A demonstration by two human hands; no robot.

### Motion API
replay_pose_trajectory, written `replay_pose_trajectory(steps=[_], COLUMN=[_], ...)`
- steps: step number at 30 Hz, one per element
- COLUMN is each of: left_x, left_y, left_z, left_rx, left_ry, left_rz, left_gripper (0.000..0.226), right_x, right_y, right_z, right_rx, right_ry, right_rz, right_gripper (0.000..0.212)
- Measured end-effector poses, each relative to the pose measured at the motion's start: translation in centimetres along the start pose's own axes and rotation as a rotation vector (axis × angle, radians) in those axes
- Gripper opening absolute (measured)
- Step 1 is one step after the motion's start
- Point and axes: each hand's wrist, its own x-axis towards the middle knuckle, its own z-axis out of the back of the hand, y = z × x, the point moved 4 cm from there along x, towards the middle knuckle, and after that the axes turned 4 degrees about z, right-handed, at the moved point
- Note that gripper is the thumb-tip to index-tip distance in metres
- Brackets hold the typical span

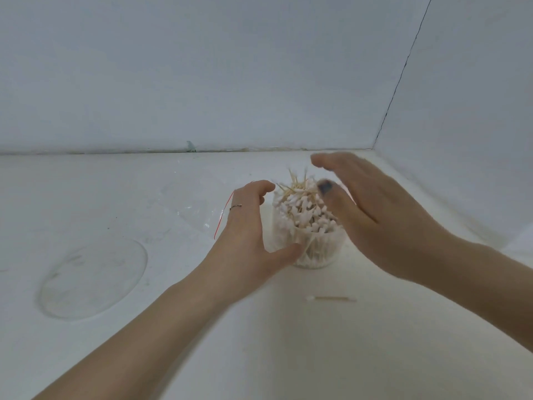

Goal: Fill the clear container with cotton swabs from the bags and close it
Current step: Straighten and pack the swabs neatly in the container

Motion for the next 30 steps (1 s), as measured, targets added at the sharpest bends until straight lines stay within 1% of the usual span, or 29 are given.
replay_pose_trajectory(steps=[4,6,8,10,13,16,18,21,23,25,28,30], left_x=[0.3,0.5,0.5,0.1,-0.6,-1.2,-1.4,-1.6,-1.6,-1.5,-1.6,-1.6], left_y=[-0.1,-0.3,-0.6,-0.8,-1.5,-2.2,-2.2,-1.9,-2.2,-2.6,-3.0,-2.9], left_z=[-0.8,-1.1,-1.2,-1.1,-0.8,-0.6,-0.4,-0.1,0.1,0.1,-0.1,-0.1], left_rx=[-0.095,-0.135,-0.136,-0.104,0.044,0.139,0.183,0.226,0.251,0.282,0.358,0.392], left_ry=[0.028,0.033,0.009,-0.029,-0.123,-0.141,-0.146,-0.145,-0.149,-0.156,-0.175,-0.202], left_rz=[0.044,0.052,0.05,0.038,-0.034,-0.113,-0.168,-0.201,-0.218,-0.251,-0.335,-0.344], left_gripper=[0.096,0.098,0.094,0.086,0.065,0.045,0.044,0.046,0.046,0.046,0.037,0.033], right_x=[-2.3,-2.7,-2.9,-2.7,-2.3,-2.6,-2.8,-2.9,-3.0,-3.3,-3.8,-4.1], right_y=[0.4,0.4,0.3,0.3,0.3,0.4,0.3,0.1,-0.1,-0.1,0.2,0.1], right_z=[-2.1,-3.0,-3.5,-3.2,-2.7,-3.4,-3.8,-3.4,-2.5,-1.9,-2.2,-2.6], right_rx=[-0.116,-0.204,-0.265,-0.234,-0.162,-0.207,-0.236,-0.188,-0.124,-0.072,-0.124,-0.169], right_ry=[0.153,0.187,0.208,0.181,0.144,0.158,0.179,0.156,0.079,0.01,0.008,0.016], right_rz=[0.115,0.191,0.233,0.22,0.18,0.222,0.234,0.2,0.156,0.142,0.227,0.256], right_gripper=[0.061,0.059,0.056,0.055,0.059,0.054,0.055,0.059,0.06,0.053,0.045,0.043])
